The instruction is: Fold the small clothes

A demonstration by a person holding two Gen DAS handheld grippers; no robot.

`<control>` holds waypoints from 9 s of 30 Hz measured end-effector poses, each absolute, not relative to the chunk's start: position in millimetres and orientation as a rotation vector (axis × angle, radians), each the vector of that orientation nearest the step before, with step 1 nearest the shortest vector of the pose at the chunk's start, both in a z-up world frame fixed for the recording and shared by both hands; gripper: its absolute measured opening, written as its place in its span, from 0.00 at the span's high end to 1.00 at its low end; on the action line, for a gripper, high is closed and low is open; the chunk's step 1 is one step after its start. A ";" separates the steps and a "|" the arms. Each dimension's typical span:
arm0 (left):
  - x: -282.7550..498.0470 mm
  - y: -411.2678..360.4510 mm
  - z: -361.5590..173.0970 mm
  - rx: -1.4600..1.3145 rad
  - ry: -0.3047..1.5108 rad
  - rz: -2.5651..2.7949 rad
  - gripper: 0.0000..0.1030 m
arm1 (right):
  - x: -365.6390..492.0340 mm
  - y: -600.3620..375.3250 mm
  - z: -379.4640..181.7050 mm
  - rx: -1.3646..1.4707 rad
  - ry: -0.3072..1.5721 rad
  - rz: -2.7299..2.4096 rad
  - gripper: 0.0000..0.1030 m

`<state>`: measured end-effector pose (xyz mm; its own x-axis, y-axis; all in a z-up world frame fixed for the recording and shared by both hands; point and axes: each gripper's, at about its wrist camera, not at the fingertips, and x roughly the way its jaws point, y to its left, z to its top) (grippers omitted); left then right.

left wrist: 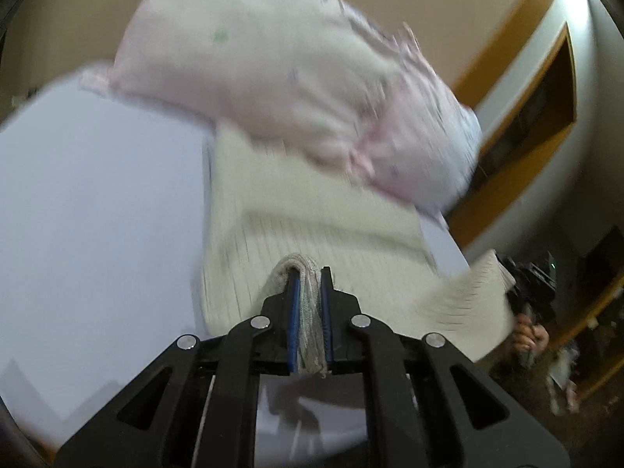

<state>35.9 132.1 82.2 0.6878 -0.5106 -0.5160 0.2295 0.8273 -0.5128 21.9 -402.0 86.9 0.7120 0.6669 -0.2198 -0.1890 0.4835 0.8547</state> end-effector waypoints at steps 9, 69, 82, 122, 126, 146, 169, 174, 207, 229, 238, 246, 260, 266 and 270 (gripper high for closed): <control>230.4 123.6 31.6 -0.508 0.821 -0.177 0.91 | 201.9 -427.4 3.6 1.093 0.761 0.186 0.94; 229.3 -79.4 74.1 -0.497 0.908 -0.616 0.33 | 184.8 -461.7 26.9 0.880 0.738 0.300 0.08; 217.4 -118.0 28.3 -0.406 1.070 -0.539 0.24 | 198.9 -436.6 2.2 0.772 0.928 0.233 0.31; 161.4 -62.4 49.2 -0.089 0.814 -0.598 0.52 | 213.3 -353.4 36.0 0.395 0.856 0.287 0.80; 158.3 -57.6 49.4 -0.110 0.801 -0.603 0.52 | 169.9 -361.1 66.8 0.450 0.777 0.363 0.69; 82.9 -24.5 45.3 -0.081 0.828 -0.332 0.12 | 73.8 -309.7 63.7 0.128 0.787 0.214 0.02; 92.0 -56.4 9.4 0.120 0.910 -0.212 0.01 | 84.5 -253.7 9.6 0.003 0.977 0.078 0.02; 91.4 -58.5 9.7 0.136 0.913 -0.206 0.01 | 84.2 -254.7 10.4 0.001 0.977 0.080 0.02; 91.0 -58.1 9.7 0.137 0.913 -0.207 0.01 | 84.5 -254.2 10.8 0.001 0.978 0.080 0.02; 91.0 -58.1 9.5 0.137 0.913 -0.208 0.01 | 85.0 -254.0 11.0 0.002 0.978 0.078 0.02; 90.9 -58.3 9.4 0.137 0.913 -0.208 0.01 | 84.6 -254.1 11.0 0.001 0.978 0.078 0.02; 90.8 -58.3 9.4 0.137 0.913 -0.208 0.01 | 84.6 -254.0 11.0 0.002 0.978 0.078 0.02; 90.6 -58.3 9.5 0.137 0.912 -0.208 0.01 | 84.6 -253.8 11.1 0.002 0.978 0.077 0.02; 90.5 -58.2 9.6 0.137 0.912 -0.208 0.01 | 84.6 -253.8 11.3 0.002 0.978 0.077 0.02; 91.2 -58.0 9.7 0.138 0.912 -0.210 0.01 | 84.7 -253.8 11.3 0.002 0.978 0.077 0.02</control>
<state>91.2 -58.0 9.7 0.5938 -0.1214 -0.7954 0.2378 0.9709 0.0293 84.7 -253.8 11.3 0.5561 0.0659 -0.8285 -0.0644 0.9973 0.0360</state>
